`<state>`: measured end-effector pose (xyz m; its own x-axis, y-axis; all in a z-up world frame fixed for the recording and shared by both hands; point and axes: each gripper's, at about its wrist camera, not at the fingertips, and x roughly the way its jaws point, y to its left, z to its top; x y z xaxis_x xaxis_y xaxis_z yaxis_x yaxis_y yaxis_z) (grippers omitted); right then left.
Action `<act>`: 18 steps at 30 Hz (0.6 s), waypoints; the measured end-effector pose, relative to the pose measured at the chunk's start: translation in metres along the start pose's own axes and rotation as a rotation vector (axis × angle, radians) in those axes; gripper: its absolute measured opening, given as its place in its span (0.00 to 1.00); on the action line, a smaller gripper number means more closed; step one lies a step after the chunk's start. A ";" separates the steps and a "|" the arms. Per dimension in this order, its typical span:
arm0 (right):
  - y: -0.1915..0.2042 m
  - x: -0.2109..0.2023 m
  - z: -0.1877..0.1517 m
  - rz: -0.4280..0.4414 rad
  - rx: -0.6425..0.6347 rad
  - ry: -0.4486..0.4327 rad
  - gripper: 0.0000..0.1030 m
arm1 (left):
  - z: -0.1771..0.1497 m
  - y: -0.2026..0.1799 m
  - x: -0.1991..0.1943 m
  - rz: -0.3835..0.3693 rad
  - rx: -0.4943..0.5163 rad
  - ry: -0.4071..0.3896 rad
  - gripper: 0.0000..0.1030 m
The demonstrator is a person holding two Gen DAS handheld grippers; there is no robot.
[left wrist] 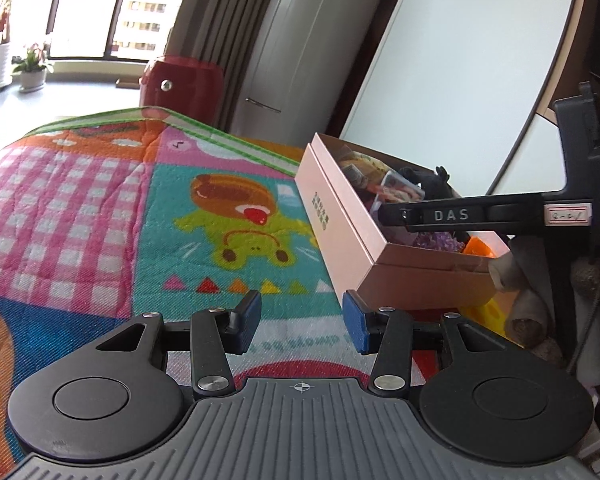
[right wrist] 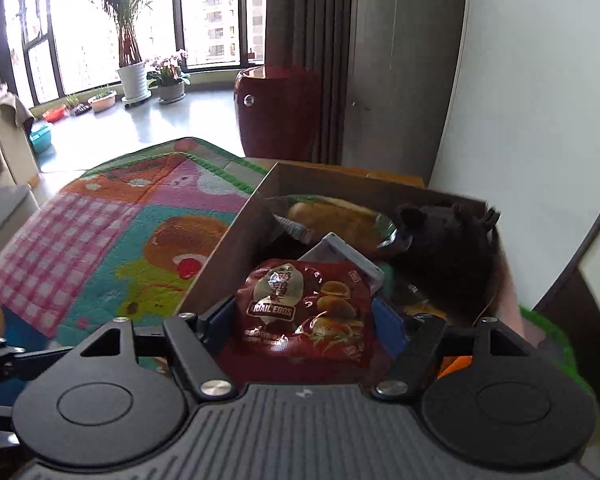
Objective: Organize objects
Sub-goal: 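Carry the blister pack into the pink box and open the right gripper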
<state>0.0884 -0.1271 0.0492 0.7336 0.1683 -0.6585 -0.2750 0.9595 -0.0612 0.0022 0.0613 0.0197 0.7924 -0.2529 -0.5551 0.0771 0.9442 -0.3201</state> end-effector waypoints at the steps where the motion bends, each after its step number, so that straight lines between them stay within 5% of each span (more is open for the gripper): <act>1: 0.003 0.003 -0.001 -0.057 -0.041 -0.023 0.71 | -0.001 0.000 0.000 0.002 -0.001 0.002 0.48; 3: 0.001 0.012 -0.002 -0.110 -0.057 -0.019 0.72 | -0.002 0.002 -0.001 0.007 0.003 0.004 0.48; 6: -0.013 0.009 -0.004 0.007 0.026 0.025 0.73 | -0.001 0.005 -0.003 0.018 -0.002 -0.002 0.48; 11: -0.029 -0.037 -0.021 0.085 0.068 -0.043 0.78 | -0.001 0.005 0.000 0.029 -0.007 0.007 0.48; 18: -0.055 -0.107 -0.067 0.019 0.028 -0.156 0.91 | 0.016 -0.022 0.003 -0.022 0.039 -0.024 0.48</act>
<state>-0.0161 -0.2131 0.0727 0.8164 0.2176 -0.5349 -0.2742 0.9613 -0.0275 0.0125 0.0430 0.0369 0.8043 -0.2693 -0.5297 0.1181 0.9461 -0.3017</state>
